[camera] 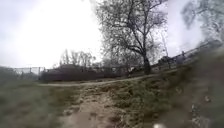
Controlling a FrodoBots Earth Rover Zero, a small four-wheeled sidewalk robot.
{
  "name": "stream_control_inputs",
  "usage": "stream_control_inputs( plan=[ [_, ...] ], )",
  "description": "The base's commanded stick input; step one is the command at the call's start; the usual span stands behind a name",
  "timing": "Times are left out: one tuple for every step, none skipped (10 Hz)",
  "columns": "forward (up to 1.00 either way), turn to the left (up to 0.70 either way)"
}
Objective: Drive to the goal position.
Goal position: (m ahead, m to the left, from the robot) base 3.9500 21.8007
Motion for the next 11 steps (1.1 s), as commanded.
stream_control_inputs(
  plan=[
    [0.70,0.00],
    [0.70,0.00],
    [0.70,0.00],
    [0.70,0.00],
    [0.70,0.35],
    [0.70,0.20],
    [0.70,0.00],
    [0.70,0.00],
    [0.70,0.00],
    [0.70,0.00],
    [0.70,0.35]
  ],
)
